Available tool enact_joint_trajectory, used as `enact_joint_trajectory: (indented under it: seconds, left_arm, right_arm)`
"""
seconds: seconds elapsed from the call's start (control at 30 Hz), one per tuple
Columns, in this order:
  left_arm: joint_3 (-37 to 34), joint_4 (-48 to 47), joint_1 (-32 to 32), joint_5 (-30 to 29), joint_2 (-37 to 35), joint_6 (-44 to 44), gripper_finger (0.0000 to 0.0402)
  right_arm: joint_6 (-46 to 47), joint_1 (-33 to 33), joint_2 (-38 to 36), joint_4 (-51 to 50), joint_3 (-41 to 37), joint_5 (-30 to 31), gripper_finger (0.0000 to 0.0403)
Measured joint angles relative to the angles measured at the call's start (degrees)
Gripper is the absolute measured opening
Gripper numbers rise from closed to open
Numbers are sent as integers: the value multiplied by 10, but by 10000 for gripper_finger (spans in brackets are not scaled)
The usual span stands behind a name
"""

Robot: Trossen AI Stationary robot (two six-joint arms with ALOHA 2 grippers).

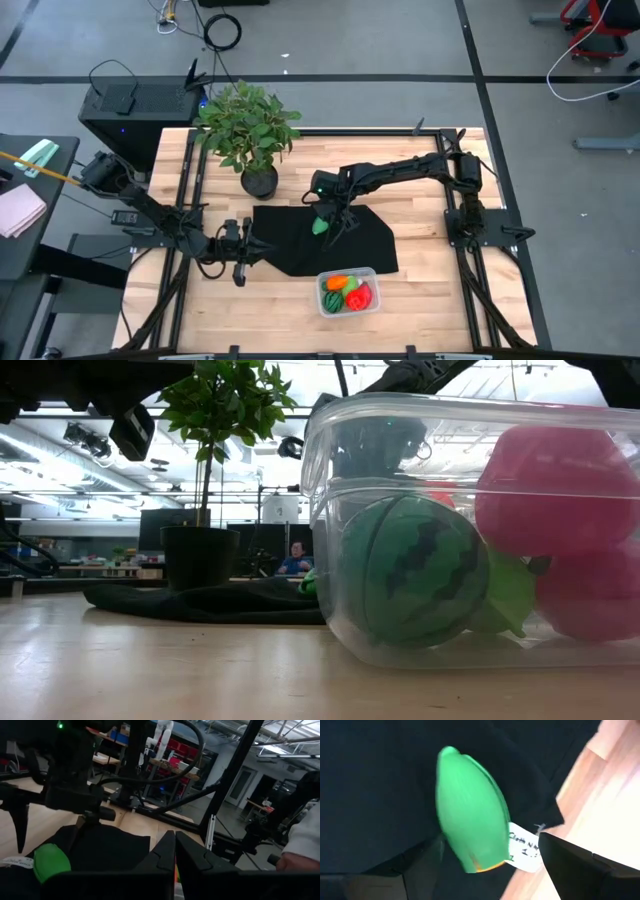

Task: Pick and placing Produce into tupperware
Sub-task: Put the green corn into the transparent bin

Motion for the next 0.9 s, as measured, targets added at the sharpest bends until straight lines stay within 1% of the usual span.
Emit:
enact_joint_trajectory:
  seconds: [0.1,0.2,0.3,0.5,0.7,0.8,0.9]
  left_arm:
    - [0,-1,0,1,0,-8,18]
    - [0,-1,0,7,0,-8,7]
    - [0,-1,0,9,0,-8,6]
    - [0,-1,0,9,0,-8,20]
    - [0,-1,-1,9,0,-8,5]
    - [0,1,-1,9,0,-16,12]
    - [0,0,-1,9,0,-23,21]
  right_arm:
    - [0,1,3,-1,0,-15,329]
    - [-1,4,5,-11,-1,-32,329]
    - [-4,11,5,7,0,-33,329]
    - [-1,17,18,8,0,-35,329]
    - [3,19,48,12,0,-35,329]
    - [7,20,52,16,0,-35,325]
    - [7,20,49,17,0,-35,313]
